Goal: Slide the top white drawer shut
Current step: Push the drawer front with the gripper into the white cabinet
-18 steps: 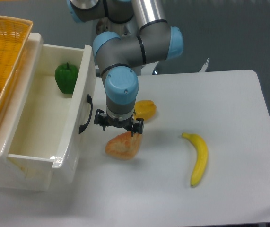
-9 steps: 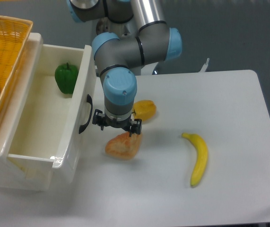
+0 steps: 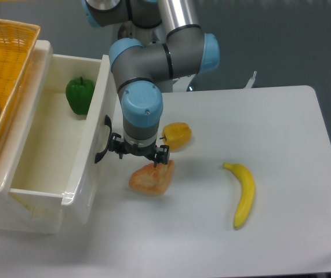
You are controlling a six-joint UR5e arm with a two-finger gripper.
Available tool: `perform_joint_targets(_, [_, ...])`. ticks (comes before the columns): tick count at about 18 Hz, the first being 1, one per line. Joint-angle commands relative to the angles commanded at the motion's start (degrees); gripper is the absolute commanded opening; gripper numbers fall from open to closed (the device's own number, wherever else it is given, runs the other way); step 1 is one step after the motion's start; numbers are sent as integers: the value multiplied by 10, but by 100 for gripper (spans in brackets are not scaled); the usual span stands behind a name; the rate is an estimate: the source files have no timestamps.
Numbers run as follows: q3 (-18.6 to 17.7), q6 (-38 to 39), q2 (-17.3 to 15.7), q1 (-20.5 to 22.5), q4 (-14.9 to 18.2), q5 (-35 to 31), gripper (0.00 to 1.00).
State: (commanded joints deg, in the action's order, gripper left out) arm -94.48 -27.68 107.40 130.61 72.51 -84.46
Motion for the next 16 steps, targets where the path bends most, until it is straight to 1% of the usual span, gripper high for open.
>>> perform_joint_targets(8, [1, 1, -1, -11, 0, 1, 100])
perform_joint_targets(16, [1, 2, -1, -39, 0, 0, 100])
